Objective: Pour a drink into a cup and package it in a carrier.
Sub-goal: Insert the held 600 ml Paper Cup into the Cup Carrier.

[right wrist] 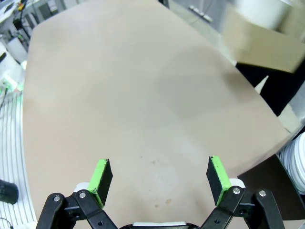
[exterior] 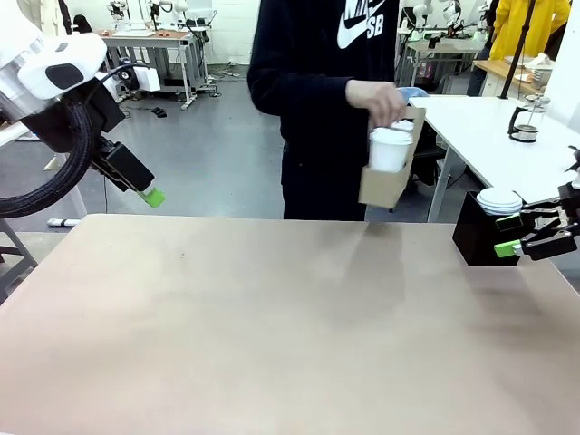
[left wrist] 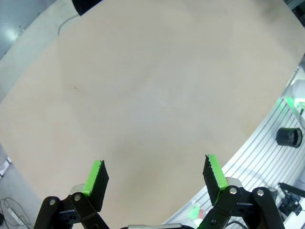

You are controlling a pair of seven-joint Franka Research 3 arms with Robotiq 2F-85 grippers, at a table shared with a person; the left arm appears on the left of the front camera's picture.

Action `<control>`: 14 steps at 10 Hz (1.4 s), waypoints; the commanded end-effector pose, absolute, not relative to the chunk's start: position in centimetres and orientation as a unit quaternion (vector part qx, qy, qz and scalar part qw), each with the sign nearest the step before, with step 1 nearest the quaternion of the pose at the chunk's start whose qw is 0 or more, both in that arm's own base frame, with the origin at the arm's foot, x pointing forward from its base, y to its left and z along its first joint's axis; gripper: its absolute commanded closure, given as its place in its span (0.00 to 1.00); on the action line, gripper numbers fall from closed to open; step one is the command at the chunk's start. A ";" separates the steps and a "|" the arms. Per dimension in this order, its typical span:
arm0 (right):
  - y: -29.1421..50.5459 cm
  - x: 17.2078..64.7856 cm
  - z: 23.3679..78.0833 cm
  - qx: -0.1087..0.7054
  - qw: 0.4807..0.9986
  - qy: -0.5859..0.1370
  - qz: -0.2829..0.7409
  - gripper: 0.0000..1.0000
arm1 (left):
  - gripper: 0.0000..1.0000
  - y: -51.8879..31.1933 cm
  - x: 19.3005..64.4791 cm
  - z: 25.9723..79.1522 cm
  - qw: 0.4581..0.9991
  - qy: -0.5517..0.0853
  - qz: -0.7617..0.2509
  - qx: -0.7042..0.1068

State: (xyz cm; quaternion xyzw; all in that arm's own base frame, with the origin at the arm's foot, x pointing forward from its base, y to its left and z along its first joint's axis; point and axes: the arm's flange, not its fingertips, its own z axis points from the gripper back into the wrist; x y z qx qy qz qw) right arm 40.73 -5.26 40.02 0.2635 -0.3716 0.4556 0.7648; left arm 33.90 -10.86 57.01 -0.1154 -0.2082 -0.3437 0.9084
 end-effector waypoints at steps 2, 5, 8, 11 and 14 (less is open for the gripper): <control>-5.4 40.8 40.1 0.260 0.762 -0.374 0.460 0.00 | 0.00 -10.9 34.0 57.2 0.912 -0.204 -0.339 -0.110; -5.4 40.8 40.1 0.260 0.762 -0.374 0.460 0.00 | 0.00 -10.9 34.0 57.2 0.912 -0.204 -0.339 -0.110; -5.4 40.8 40.1 0.260 0.762 -0.374 0.460 0.00 | 0.00 -10.9 34.0 57.2 0.912 -0.204 -0.339 -0.110; -5.4 40.8 40.1 0.260 0.762 -0.374 0.460 0.00 | 0.00 -10.9 34.0 57.2 0.912 -0.204 -0.339 -0.110; -5.4 40.8 40.1 0.260 0.762 -0.374 0.460 0.00 | 0.00 -10.9 34.0 57.2 0.912 -0.204 -0.339 -0.110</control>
